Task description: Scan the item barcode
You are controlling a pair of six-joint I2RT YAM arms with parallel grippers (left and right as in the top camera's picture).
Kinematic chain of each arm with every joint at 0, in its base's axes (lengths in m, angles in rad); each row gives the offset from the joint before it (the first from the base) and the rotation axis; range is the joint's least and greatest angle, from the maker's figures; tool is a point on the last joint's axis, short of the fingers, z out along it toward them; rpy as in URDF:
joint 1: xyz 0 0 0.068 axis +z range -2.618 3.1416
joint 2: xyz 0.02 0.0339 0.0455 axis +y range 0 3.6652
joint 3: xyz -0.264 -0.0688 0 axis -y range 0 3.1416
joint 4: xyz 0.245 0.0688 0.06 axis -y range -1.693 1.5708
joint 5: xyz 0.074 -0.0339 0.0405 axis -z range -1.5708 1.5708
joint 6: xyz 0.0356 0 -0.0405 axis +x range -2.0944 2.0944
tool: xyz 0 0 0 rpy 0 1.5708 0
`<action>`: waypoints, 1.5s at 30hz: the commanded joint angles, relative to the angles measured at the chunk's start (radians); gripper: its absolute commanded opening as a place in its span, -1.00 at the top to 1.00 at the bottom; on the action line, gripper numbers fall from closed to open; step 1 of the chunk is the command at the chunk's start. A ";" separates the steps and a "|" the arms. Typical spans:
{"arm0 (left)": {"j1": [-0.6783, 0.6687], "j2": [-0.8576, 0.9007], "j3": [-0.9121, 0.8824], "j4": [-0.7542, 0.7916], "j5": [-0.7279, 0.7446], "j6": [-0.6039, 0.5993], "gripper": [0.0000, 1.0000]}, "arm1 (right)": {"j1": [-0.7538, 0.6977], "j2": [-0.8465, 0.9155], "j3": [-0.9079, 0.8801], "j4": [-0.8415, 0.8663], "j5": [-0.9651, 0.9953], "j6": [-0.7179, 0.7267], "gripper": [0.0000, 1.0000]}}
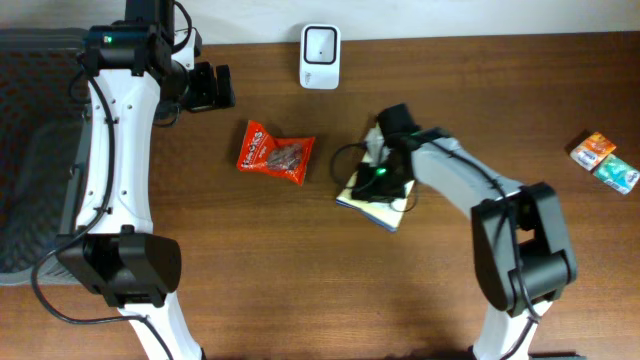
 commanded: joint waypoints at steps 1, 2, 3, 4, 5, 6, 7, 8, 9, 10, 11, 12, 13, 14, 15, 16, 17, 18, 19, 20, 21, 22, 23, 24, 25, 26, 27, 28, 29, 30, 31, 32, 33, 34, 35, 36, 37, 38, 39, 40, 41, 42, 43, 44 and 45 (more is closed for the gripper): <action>-0.003 -0.008 0.009 0.001 -0.004 -0.009 -0.98 | 0.019 0.015 0.018 0.008 -0.082 0.063 0.39; -0.003 -0.008 0.009 0.001 -0.004 -0.009 -0.98 | 0.016 0.013 0.032 -0.002 -0.109 0.062 0.39; -0.003 -0.008 0.009 0.001 -0.004 -0.009 -0.98 | 0.006 0.010 0.059 -0.019 -0.144 0.058 0.38; -0.003 -0.008 0.009 0.002 -0.004 -0.009 -0.98 | -0.004 0.005 0.091 -0.039 -0.172 0.052 0.37; -0.003 -0.008 0.009 0.002 -0.004 -0.009 -0.99 | -0.014 0.000 0.126 -0.056 -0.187 0.051 0.34; -0.003 -0.008 0.009 0.002 -0.004 -0.009 -0.98 | -0.021 -0.002 0.157 -0.063 -0.190 0.052 0.29; -0.003 -0.008 0.009 0.002 -0.004 -0.009 -0.98 | -0.023 -0.003 0.195 -0.057 -0.189 0.039 0.14; -0.003 -0.008 0.009 0.002 -0.004 -0.009 -0.98 | -0.023 -0.003 0.213 -0.043 -0.189 0.020 -0.04; -0.003 -0.009 0.009 0.001 -0.004 -0.009 -0.98 | -0.018 -0.003 0.220 0.006 -0.186 0.018 -0.52; -0.003 -0.008 0.009 0.001 -0.004 -0.009 -0.98 | -0.013 -0.002 0.220 0.038 -0.185 0.018 -0.68; -0.003 -0.008 0.009 0.002 -0.004 -0.009 -0.98 | -0.005 0.004 0.217 0.074 -0.175 0.018 -0.70; -0.003 -0.009 0.009 0.002 -0.004 -0.009 -0.98 | 0.003 0.010 0.214 0.092 -0.148 0.018 -0.72; -0.003 -0.008 0.009 0.002 -0.004 -0.009 -0.98 | 0.013 0.018 0.213 0.099 -0.107 0.019 -0.74; -0.003 -0.008 0.009 0.001 -0.004 -0.009 -0.98 | 0.021 0.026 0.213 0.100 -0.072 0.024 -0.75; -0.003 -0.008 0.009 0.001 -0.004 -0.009 -0.98 | 0.032 0.037 0.212 0.101 -0.038 0.038 -0.76; -0.003 -0.008 0.009 0.002 -0.004 -0.009 -0.98 | 0.048 0.058 0.212 0.112 -0.013 0.060 -0.79; -0.003 -0.008 0.009 0.002 -0.004 -0.009 -0.98 | 0.064 0.083 0.212 0.137 -0.013 0.087 -0.80; -0.003 -0.008 0.009 0.001 -0.004 -0.009 -0.98 | 0.076 0.105 0.212 0.164 -0.012 0.113 -0.79; -0.003 -0.008 0.009 0.002 -0.004 -0.009 -0.98 | 0.092 0.138 0.212 0.205 -0.013 0.148 -0.79; -0.003 -0.008 0.009 0.002 -0.004 -0.009 -0.98 | 0.099 0.154 0.212 0.232 -0.013 0.172 -0.80; -0.003 -0.008 0.009 0.002 -0.004 -0.009 -0.99 | 0.109 0.184 0.212 0.279 -0.017 0.211 -0.80; -0.003 -0.008 0.009 0.002 -0.004 -0.009 -0.98 | 0.118 0.210 0.212 0.335 -0.047 0.225 -0.80; -0.003 -0.008 0.009 0.001 -0.004 -0.009 -0.98 | 0.124 0.230 0.212 0.394 -0.096 0.225 -0.80; -0.003 -0.008 0.009 0.002 -0.004 -0.009 -0.98 | 0.130 0.245 0.212 0.436 -0.128 0.225 -0.80; -0.003 -0.008 0.009 0.002 -0.004 -0.009 -0.98 | 0.134 0.257 0.212 0.472 -0.137 0.241 -0.80; -0.003 -0.008 0.009 0.002 -0.004 -0.009 -0.98 | 0.138 0.268 0.212 0.494 -0.129 0.267 -0.80; -0.003 -0.008 0.009 0.002 -0.004 -0.009 -0.98 | 0.139 0.282 0.212 0.516 -0.129 0.272 -0.80; -0.002 -0.008 0.009 0.002 -0.004 -0.009 -0.98 | 0.138 0.289 0.212 0.520 -0.114 0.274 -0.80; -0.002 -0.008 0.009 0.002 -0.004 -0.009 -0.98 | 0.138 0.295 0.212 0.518 -0.093 0.274 -0.75; -0.002 -0.008 0.009 0.002 -0.004 -0.009 -0.98 | 0.138 0.301 0.212 0.514 -0.068 0.273 -0.52; -0.002 -0.008 0.009 0.002 -0.004 -0.009 -0.98 | 0.138 0.309 0.212 0.510 -0.045 0.273 -0.25; -0.002 -0.009 0.009 0.002 -0.004 -0.009 -0.98 | 0.138 0.313 0.212 0.511 -0.034 0.273 0.07; -0.002 -0.008 0.009 0.002 -0.004 -0.009 -0.98 | 0.138 0.313 0.212 0.507 -0.018 0.273 0.52; -0.002 -0.009 0.009 0.002 -0.004 -0.009 -0.98 | 0.138 0.313 0.212 0.507 -0.008 0.273 0.92; -0.002 -0.008 0.009 0.002 -0.004 -0.009 -0.98 | 0.135 0.310 0.214 0.507 -0.010 0.273 0.92; -0.002 -0.008 0.009 0.002 -0.004 -0.009 -0.98 | 0.128 0.303 0.214 0.506 -0.009 0.273 0.92; -0.002 -0.008 0.009 0.002 -0.004 -0.009 -0.98 | 0.121 0.294 0.214 0.505 -0.009 0.272 0.92; -0.002 -0.008 0.009 0.002 -0.004 -0.009 -0.99 | 0.111 0.279 0.214 0.503 -0.010 0.259 0.92; -0.003 -0.008 0.009 0.002 -0.004 -0.009 -0.99 | 0.100 0.253 0.214 0.497 -0.009 0.228 0.92; -0.003 -0.008 0.009 0.002 -0.004 -0.009 -0.98 | 0.090 0.227 0.214 0.491 -0.008 0.194 0.92; -0.003 -0.008 0.009 0.002 -0.004 -0.009 -0.98 | 0.082 0.195 0.214 0.481 -0.005 0.163 0.92; -0.003 -0.008 0.009 0.002 -0.004 -0.009 -0.98 | 0.075 0.149 0.214 0.458 0.025 0.128 0.92; -0.003 -0.008 0.009 0.001 -0.004 -0.009 -0.98 | 0.071 0.109 0.214 0.429 0.079 0.101 0.92; -0.003 -0.008 0.009 0.001 -0.004 -0.009 -0.98 | 0.071 0.065 0.214 0.392 0.154 0.071 0.92; -0.003 -0.008 0.009 0.002 -0.004 -0.009 -0.98 | 0.072 0.031 0.214 0.360 0.224 0.042 0.92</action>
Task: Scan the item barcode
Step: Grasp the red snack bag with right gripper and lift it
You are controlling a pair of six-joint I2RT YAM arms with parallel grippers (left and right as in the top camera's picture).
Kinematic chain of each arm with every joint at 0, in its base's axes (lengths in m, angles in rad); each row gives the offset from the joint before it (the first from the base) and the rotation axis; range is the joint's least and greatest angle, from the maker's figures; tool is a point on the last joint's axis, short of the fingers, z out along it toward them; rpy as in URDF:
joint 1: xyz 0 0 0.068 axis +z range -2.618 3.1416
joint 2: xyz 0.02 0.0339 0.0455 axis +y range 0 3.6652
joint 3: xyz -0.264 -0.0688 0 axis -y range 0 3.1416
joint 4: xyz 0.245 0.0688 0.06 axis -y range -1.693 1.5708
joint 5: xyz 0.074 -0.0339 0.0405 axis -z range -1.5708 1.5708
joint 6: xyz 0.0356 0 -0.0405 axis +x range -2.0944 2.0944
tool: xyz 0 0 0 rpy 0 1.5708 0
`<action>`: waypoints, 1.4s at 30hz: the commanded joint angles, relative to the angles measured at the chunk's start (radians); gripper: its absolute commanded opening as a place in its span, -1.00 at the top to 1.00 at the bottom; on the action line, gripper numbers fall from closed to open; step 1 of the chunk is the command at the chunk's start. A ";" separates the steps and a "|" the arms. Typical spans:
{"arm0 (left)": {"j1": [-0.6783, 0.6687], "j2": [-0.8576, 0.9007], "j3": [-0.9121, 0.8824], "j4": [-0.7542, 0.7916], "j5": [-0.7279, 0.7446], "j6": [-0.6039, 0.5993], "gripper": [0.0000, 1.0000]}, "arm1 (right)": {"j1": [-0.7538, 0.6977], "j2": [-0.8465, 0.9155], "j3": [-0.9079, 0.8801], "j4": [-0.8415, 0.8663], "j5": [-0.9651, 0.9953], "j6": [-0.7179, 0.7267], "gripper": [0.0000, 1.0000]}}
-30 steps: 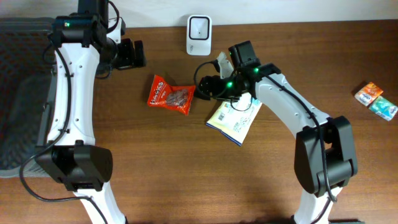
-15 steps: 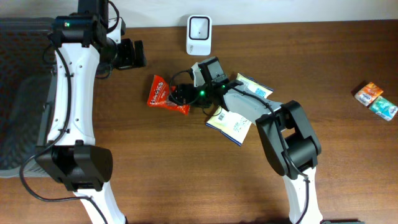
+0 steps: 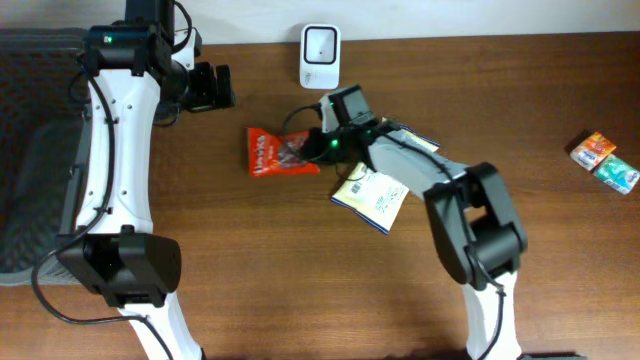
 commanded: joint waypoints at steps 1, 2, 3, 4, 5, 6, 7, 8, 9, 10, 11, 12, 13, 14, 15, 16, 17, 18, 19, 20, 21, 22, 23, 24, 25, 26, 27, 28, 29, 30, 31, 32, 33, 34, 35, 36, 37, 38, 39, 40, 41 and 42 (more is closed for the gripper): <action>-0.003 -0.008 0.009 0.002 -0.004 -0.009 -0.98 | -0.006 -0.208 -0.004 -0.097 0.315 -0.162 0.92; -0.003 -0.008 0.009 0.002 -0.004 -0.009 -0.98 | 0.002 -0.254 -0.004 -0.143 0.446 -0.200 0.92; -0.003 -0.008 0.009 0.001 -0.004 -0.009 -0.99 | 0.019 -0.292 -0.004 -0.182 0.587 -0.232 0.92; -0.003 -0.008 0.009 0.001 -0.004 -0.009 -0.98 | 0.037 -0.315 -0.004 -0.211 0.721 -0.253 0.92; -0.003 -0.008 0.009 0.001 -0.004 -0.009 -0.98 | 0.060 -0.330 -0.004 -0.238 0.874 -0.274 0.92; -0.003 -0.008 0.009 0.002 -0.004 -0.009 -0.98 | 0.079 -0.333 -0.004 -0.252 0.989 -0.290 0.92; -0.003 -0.008 0.009 0.002 -0.004 -0.009 -0.98 | 0.110 -0.330 -0.005 -0.268 1.167 -0.321 0.92; -0.003 -0.008 0.009 0.002 -0.004 -0.009 -0.98 | 0.132 -0.319 -0.005 -0.274 1.284 -0.339 0.92; -0.003 -0.008 0.009 0.002 -0.004 -0.009 -0.99 | 0.153 -0.300 -0.005 -0.274 1.379 -0.360 0.91; -0.003 -0.008 0.009 0.002 -0.004 -0.009 -0.98 | 0.171 -0.275 -0.005 -0.273 1.466 -0.359 0.92; -0.003 -0.008 0.009 0.002 -0.004 -0.009 -0.98 | 0.181 -0.251 -0.005 -0.270 1.523 -0.359 0.92; -0.003 -0.008 0.009 0.001 -0.004 -0.009 -0.98 | 0.188 -0.219 -0.005 -0.266 1.573 -0.360 0.92; -0.003 -0.008 0.009 0.002 -0.004 -0.009 -0.98 | 0.190 -0.190 -0.005 -0.266 1.603 -0.361 0.92; -0.003 -0.009 0.009 0.002 -0.004 -0.009 -0.98 | 0.191 -0.156 -0.005 -0.266 1.614 -0.384 0.92; -0.002 -0.008 0.009 0.002 -0.004 -0.009 -0.98 | 0.196 -0.116 -0.005 -0.266 1.615 -0.416 0.92; -0.002 -0.008 0.009 0.002 -0.004 -0.009 -0.99 | 0.203 -0.082 -0.005 -0.266 1.615 -0.438 0.92; -0.002 -0.008 0.009 0.002 -0.004 -0.009 -0.98 | 0.218 -0.045 -0.005 -0.266 1.626 -0.444 0.92; -0.002 -0.008 0.009 0.002 -0.004 -0.009 -0.99 | 0.235 -0.023 -0.005 -0.266 1.624 -0.446 0.91; -0.002 -0.008 0.009 0.002 -0.004 -0.009 -0.98 | 0.255 -0.009 -0.005 -0.266 1.621 -0.446 0.92; -0.002 -0.008 0.009 0.001 -0.004 -0.009 -0.98 | 0.274 -0.001 -0.005 -0.265 1.610 -0.446 0.92; -0.002 -0.008 0.009 0.002 -0.004 -0.009 -0.98 | 0.309 0.000 -0.005 -0.256 1.576 -0.446 0.88; -0.002 -0.008 0.009 0.002 -0.004 -0.009 -0.98 | 0.344 0.000 -0.005 -0.232 1.539 -0.446 0.82; -0.002 -0.008 0.009 0.002 -0.004 -0.009 -0.98 | 0.380 0.000 -0.004 -0.200 1.529 -0.446 0.74; -0.002 -0.008 0.009 0.002 -0.004 -0.009 -0.99 | 0.411 0.000 -0.004 -0.171 1.522 -0.446 0.54; -0.002 -0.008 0.009 0.002 -0.004 -0.009 -0.98 | 0.467 0.000 -0.004 -0.149 1.462 -0.446 0.28; -0.002 -0.008 0.009 0.002 -0.004 -0.009 -0.98 | 0.492 0.000 -0.004 -0.150 1.414 -0.446 0.14; -0.002 -0.008 0.009 0.001 -0.004 -0.009 -0.98 | 0.509 0.000 -0.004 -0.150 1.369 -0.446 0.02; -0.002 -0.008 0.009 0.002 -0.004 -0.009 -0.98 | 0.523 0.000 -0.004 -0.150 1.323 -0.445 -0.03; -0.002 -0.008 0.009 0.002 -0.004 -0.009 -0.99 | 0.545 -0.002 -0.004 -0.150 1.259 -0.411 -0.14; -0.002 -0.009 0.009 0.002 -0.004 -0.009 -0.99 | 0.552 -0.012 -0.002 -0.166 1.257 -0.352 -0.16; -0.002 -0.008 0.009 0.001 -0.004 -0.009 -0.99 | 0.552 -0.025 0.002 -0.189 1.257 -0.308 -0.16; -0.002 -0.008 0.009 0.002 -0.004 -0.009 -0.98 | 0.549 -0.038 0.007 -0.217 1.253 -0.258 -0.16; -0.002 -0.008 0.009 0.002 -0.004 -0.009 -0.99 | 0.537 -0.064 0.019 -0.261 1.220 -0.210 -0.16; -0.002 -0.008 0.009 0.002 -0.004 -0.009 -0.98 | 0.519 -0.089 0.030 -0.295 1.171 -0.186 -0.16; -0.002 -0.008 0.009 0.002 -0.004 -0.009 -0.98 | 0.494 -0.116 0.040 -0.319 1.116 -0.169 -0.16; -0.002 -0.008 0.009 0.002 -0.004 -0.009 -0.98 | 0.465 -0.144 0.047 -0.338 1.063 -0.154 -0.16; -0.002 -0.008 0.009 0.002 -0.004 -0.009 -0.98 | 0.425 -0.176 0.048 -0.345 0.994 -0.155 -0.15; -0.002 -0.008 0.009 0.001 -0.004 -0.009 -0.98 | 0.387 -0.198 0.048 -0.349 0.938 -0.153 -0.03; -0.002 -0.009 0.009 0.002 -0.004 -0.009 -0.98 | 0.341 -0.218 0.048 -0.349 0.871 -0.135 0.18; -0.002 -0.008 0.009 0.002 -0.004 -0.009 -0.98 | 0.298 -0.228 0.048 -0.343 0.802 -0.118 0.37; -0.002 -0.008 0.009 0.002 -0.004 -0.009 -0.98 | 0.254 -0.229 0.048 -0.326 0.709 -0.111 0.48; -0.002 -0.008 0.009 0.002 -0.004 -0.009 -0.98 | 0.211 -0.228 0.048 -0.307 0.610 -0.111 0.59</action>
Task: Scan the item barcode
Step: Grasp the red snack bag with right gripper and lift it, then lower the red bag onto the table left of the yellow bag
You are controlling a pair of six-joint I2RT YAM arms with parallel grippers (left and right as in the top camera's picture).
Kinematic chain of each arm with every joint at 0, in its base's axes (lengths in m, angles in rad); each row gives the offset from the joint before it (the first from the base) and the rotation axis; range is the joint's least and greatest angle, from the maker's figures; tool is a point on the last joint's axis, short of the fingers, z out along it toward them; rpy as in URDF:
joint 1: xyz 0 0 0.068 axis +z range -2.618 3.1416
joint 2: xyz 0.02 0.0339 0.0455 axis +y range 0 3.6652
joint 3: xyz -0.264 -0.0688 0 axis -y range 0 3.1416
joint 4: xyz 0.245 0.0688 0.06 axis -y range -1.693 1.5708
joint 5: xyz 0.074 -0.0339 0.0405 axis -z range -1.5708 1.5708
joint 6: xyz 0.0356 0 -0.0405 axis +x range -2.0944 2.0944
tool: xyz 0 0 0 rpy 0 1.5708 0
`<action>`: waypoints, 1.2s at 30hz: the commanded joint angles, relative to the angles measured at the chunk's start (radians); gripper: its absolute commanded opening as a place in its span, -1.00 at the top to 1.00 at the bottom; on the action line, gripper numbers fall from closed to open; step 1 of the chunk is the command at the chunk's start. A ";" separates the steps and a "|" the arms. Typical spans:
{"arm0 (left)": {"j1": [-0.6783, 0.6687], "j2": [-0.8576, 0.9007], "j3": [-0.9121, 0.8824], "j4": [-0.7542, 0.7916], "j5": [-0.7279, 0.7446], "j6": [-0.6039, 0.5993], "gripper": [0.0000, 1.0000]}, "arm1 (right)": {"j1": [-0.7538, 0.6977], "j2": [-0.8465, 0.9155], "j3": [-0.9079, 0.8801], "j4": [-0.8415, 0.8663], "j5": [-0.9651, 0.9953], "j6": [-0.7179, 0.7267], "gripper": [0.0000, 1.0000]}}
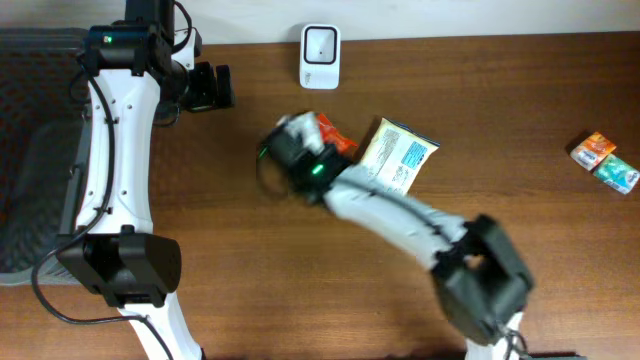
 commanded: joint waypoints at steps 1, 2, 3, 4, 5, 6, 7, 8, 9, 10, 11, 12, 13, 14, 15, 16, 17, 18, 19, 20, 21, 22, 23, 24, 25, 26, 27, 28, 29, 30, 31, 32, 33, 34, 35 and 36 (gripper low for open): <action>-0.002 -0.008 0.009 0.002 -0.004 -0.009 -0.98 | -0.148 -0.020 0.016 0.053 -0.412 0.048 0.72; -0.002 -0.008 0.009 0.002 -0.004 -0.009 -0.98 | -0.187 -0.007 0.016 0.071 -0.484 0.048 0.81; -0.002 -0.008 0.009 0.002 -0.004 -0.009 -0.98 | -0.219 0.011 0.016 0.093 -0.554 0.048 0.90; -0.002 -0.008 0.009 0.002 -0.004 -0.009 -0.98 | -0.236 0.026 0.016 0.111 -0.602 0.048 0.92; -0.002 -0.008 0.009 0.002 -0.004 -0.009 -0.98 | -0.256 0.053 0.016 0.140 -0.679 0.048 0.92; -0.002 -0.008 0.009 0.002 -0.004 -0.009 -0.98 | -0.267 0.075 0.016 0.156 -0.720 0.048 0.92; -0.002 -0.008 0.009 0.002 -0.004 -0.009 -0.98 | -0.270 0.097 0.016 0.160 -0.726 0.048 0.92; -0.002 -0.008 0.009 0.002 -0.004 -0.009 -0.98 | -0.272 0.117 0.016 0.159 -0.719 0.048 0.92; -0.002 -0.008 0.009 0.002 -0.004 -0.009 -0.98 | -0.272 0.143 0.016 0.154 -0.719 0.048 0.92; -0.002 -0.008 0.009 0.002 -0.004 -0.009 -0.98 | -0.270 0.172 0.016 0.143 -0.719 0.049 0.92; -0.002 -0.008 0.009 0.002 -0.004 -0.009 -0.98 | -0.267 0.191 0.015 0.127 -0.719 0.048 0.92; -0.002 -0.008 0.009 0.002 -0.004 -0.009 -0.98 | -0.267 0.200 0.015 0.116 -0.720 0.049 0.92; -0.002 -0.008 0.009 0.002 -0.004 -0.009 -0.98 | -0.263 0.205 0.015 0.089 -0.726 0.048 0.92; -0.002 -0.008 0.009 0.002 -0.004 -0.009 -0.98 | -0.256 0.205 0.016 0.079 -0.749 0.043 0.89; -0.002 -0.008 0.009 0.002 -0.004 -0.009 -0.98 | -0.246 0.196 0.017 0.078 -0.807 0.019 0.85; -0.002 -0.009 0.009 0.002 -0.004 -0.009 -0.98 | -0.237 0.187 0.019 0.083 -0.866 0.018 0.81; -0.002 -0.008 0.009 0.002 -0.004 -0.009 -0.99 | -0.226 0.177 0.024 0.086 -0.911 0.018 0.80; -0.002 -0.008 0.009 0.002 -0.004 -0.009 -0.98 | -0.218 0.168 0.034 0.085 -0.943 0.018 0.80; -0.002 -0.008 0.009 0.002 -0.004 -0.009 -0.98 | -0.212 0.158 0.044 0.084 -0.961 0.018 0.78; -0.002 -0.008 0.009 0.002 -0.004 -0.009 -0.99 | -0.206 0.144 0.060 0.084 -0.962 0.018 0.77; -0.002 -0.008 0.009 0.002 -0.004 -0.009 -0.98 | -0.207 0.130 0.074 0.084 -0.951 0.021 0.74; -0.002 -0.008 0.009 0.002 -0.004 -0.009 -0.99 | -0.209 0.115 0.093 0.084 -0.906 0.029 0.71; -0.002 -0.008 0.009 0.002 -0.004 -0.009 -0.98 | -0.212 0.107 0.103 0.084 -0.855 0.032 0.69; -0.002 -0.008 0.009 0.002 -0.004 -0.009 -0.98 | -0.220 0.099 0.109 0.084 -0.768 0.053 0.66; -0.002 -0.008 0.009 0.002 -0.004 -0.009 -0.98 | -0.228 0.099 0.108 0.079 -0.710 0.056 0.65; -0.002 -0.008 0.009 0.002 -0.004 -0.009 -0.99 | -0.235 0.099 0.108 0.066 -0.680 0.058 0.65; -0.002 -0.008 0.009 0.002 -0.004 -0.009 -0.99 | -0.242 0.101 0.107 0.044 -0.636 0.079 0.65; -0.002 -0.008 0.009 0.002 -0.004 -0.009 -0.98 | -0.248 0.101 0.102 0.022 -0.590 0.100 0.66; -0.002 -0.008 0.009 0.002 -0.004 -0.009 -0.98 | -0.253 0.101 0.091 0.010 -0.548 0.108 0.67; -0.002 -0.008 0.009 0.002 -0.004 -0.009 -0.98 | -0.256 0.101 0.080 0.016 -0.524 0.108 0.68; -0.002 -0.008 0.009 0.002 -0.004 -0.009 -0.98 | -0.256 0.101 0.067 0.027 -0.511 0.108 0.81; -0.002 -0.008 0.009 0.002 -0.004 -0.009 -0.98 | -0.256 0.101 0.052 0.044 -0.509 0.108 0.83; -0.002 -0.008 0.009 0.002 -0.004 -0.009 -0.98 | -0.253 0.101 0.025 0.077 -0.509 0.108 0.82; -0.002 -0.008 0.009 0.002 -0.004 -0.009 -0.98 | -0.249 0.104 0.001 0.109 -0.509 0.108 0.82; -0.002 -0.008 0.009 0.002 -0.004 -0.009 -0.98 | -0.244 0.117 -0.044 0.169 -0.505 0.108 0.74; -0.002 -0.008 0.009 0.002 -0.004 -0.009 -0.98 | -0.244 0.123 -0.065 0.194 -0.505 0.108 0.74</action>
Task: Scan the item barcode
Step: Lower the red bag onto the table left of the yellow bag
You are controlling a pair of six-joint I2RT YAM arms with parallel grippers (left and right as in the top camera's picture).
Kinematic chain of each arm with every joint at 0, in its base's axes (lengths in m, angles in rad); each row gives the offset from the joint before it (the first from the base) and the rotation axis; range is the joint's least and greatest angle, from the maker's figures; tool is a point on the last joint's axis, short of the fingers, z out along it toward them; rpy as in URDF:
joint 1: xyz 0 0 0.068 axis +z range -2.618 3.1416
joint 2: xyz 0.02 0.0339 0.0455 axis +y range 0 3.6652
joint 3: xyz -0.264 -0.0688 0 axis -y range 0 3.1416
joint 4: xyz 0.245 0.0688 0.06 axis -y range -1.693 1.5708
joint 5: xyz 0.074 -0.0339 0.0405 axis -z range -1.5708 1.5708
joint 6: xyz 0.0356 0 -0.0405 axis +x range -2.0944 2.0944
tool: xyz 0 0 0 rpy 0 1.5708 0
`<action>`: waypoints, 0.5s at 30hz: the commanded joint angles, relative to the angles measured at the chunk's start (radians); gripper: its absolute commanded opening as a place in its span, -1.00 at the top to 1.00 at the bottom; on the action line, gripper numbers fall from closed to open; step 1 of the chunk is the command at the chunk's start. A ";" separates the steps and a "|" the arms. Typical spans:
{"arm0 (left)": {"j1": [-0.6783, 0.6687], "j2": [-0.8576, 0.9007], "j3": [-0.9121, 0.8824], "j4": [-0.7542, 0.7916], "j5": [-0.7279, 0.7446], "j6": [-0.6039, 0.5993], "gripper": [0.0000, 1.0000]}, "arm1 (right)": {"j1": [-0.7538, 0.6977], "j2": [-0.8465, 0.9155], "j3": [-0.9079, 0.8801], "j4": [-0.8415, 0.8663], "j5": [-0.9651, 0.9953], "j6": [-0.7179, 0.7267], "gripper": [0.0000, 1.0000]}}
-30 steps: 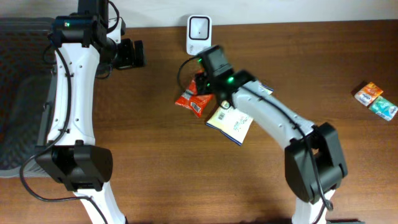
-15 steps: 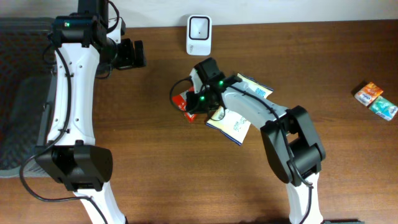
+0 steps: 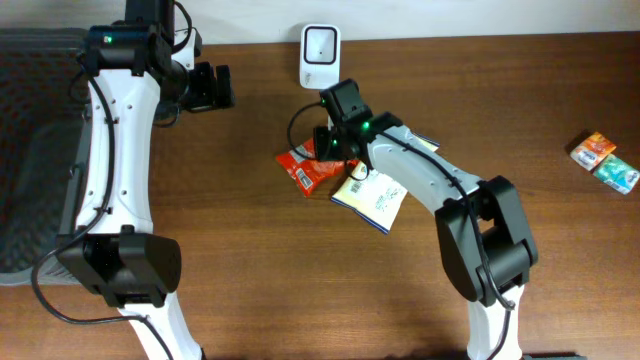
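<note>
A red snack packet lies left of the table's centre, and a white label shows on its face. My right gripper sits at its upper right edge, shut on it. The white barcode scanner stands at the back edge, just behind the gripper. My left gripper hangs open and empty at the back left, far from the packet.
A white and yellow packet lies right beside the red one, partly under my right arm. Two small packets rest at the far right. A dark grey bin fills the left edge.
My right arm was blurred, reaching left with the red packet raised near the white packet. Now it is drawn back below the scanner. The red packet rests beside the white packet, label showing.
At first my right gripper was down on the white and yellow packet, with the red packet lying apart to its left. Then it was at the red packet's right edge. Then it held that packet up, and now holds it in front of the scanner. My left arm stayed still.
</note>
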 commanded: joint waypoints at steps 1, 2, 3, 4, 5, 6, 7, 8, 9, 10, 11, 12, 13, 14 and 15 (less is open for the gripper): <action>-0.002 -0.008 0.009 0.002 -0.004 -0.009 -0.99 | 0.012 0.010 -0.084 0.078 0.037 0.011 0.68; -0.002 -0.008 0.009 0.002 -0.004 -0.009 -0.98 | 0.011 0.019 -0.100 0.089 0.037 0.011 0.64; -0.002 -0.008 0.009 0.001 -0.004 -0.009 -0.98 | 0.011 0.026 -0.103 0.083 0.037 0.011 0.61; -0.002 -0.008 0.009 0.002 -0.004 -0.009 -0.98 | 0.010 0.026 -0.103 0.076 0.037 0.011 0.60; -0.002 -0.008 0.009 0.002 -0.004 -0.009 -0.98 | 0.009 0.015 -0.100 0.072 0.037 0.011 0.51; -0.002 -0.008 0.009 0.002 -0.004 -0.009 -0.98 | 0.008 -0.003 -0.096 0.069 0.037 0.011 0.37; -0.002 -0.008 0.009 0.002 -0.004 -0.009 -0.98 | 0.007 -0.031 -0.088 0.067 0.038 0.011 0.11; -0.002 -0.008 0.009 0.002 -0.004 -0.009 -0.98 | 0.003 -0.067 -0.078 0.064 0.038 0.011 -0.14; -0.002 -0.008 0.009 0.002 -0.004 -0.009 -0.98 | -0.001 -0.098 -0.068 0.057 0.039 0.011 -0.43; -0.002 -0.008 0.009 0.001 -0.004 -0.009 -0.98 | -0.011 -0.142 -0.053 0.041 0.045 0.011 -0.66; -0.002 -0.008 0.009 0.002 -0.004 -0.009 -0.98 | -0.025 -0.187 -0.042 0.021 0.057 0.006 -0.74; -0.002 -0.008 0.009 0.002 -0.004 -0.009 -0.98 | -0.039 -0.221 -0.039 0.004 0.071 0.006 -0.86; -0.002 -0.008 0.009 0.002 -0.004 -0.009 -0.98 | -0.060 -0.258 -0.039 -0.021 0.087 -0.001 -0.97; -0.002 -0.008 0.009 0.002 -0.004 -0.009 -0.98 | -0.083 -0.285 -0.039 -0.050 0.106 -0.002 -0.99; -0.002 -0.008 0.009 0.002 -0.004 -0.009 -0.99 | -0.116 -0.308 -0.039 -0.095 0.131 -0.004 -0.97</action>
